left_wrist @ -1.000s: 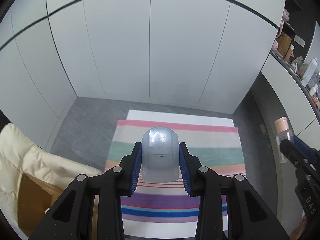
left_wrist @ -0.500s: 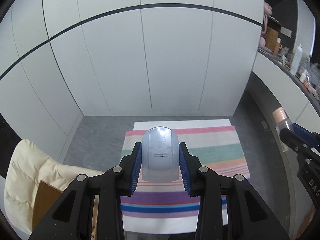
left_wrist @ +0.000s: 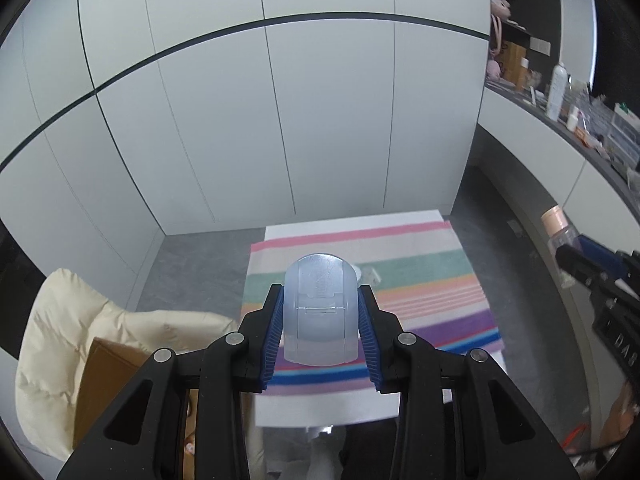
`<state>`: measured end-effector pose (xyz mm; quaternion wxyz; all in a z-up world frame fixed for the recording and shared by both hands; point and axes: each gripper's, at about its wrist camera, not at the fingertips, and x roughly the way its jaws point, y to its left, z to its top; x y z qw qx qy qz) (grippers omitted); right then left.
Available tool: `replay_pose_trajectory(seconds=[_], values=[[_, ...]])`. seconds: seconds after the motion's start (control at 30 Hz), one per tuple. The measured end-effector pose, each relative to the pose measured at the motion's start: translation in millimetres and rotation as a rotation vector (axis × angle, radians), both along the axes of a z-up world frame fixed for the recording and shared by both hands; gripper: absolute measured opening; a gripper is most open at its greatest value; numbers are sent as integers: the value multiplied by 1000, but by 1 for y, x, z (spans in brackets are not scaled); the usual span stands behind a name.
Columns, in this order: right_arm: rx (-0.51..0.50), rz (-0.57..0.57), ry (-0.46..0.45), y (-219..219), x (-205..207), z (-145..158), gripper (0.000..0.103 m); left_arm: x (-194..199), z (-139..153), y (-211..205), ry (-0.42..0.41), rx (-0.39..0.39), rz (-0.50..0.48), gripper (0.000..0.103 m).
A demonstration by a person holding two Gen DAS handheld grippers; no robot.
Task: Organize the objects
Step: 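Lift and carry the bottle with the right tool while the left tool carries the case toward the box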
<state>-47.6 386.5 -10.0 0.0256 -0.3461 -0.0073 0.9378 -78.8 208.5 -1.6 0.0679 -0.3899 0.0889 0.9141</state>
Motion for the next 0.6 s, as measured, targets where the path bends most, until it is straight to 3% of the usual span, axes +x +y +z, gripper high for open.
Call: replay_pose_trajectory(seconds=[0.17,0.43,0.6], values=[[-27,-20,5,3,40,-12,28,46,-8,-6,18,-52,-39,36],[-50,-56,-42,4,86,-40,28,97,-26,-16,12,-41,-55,36],[-83,-55,-112,6,107,-56,28,106,-38,-30,-23,-8,-37,36]])
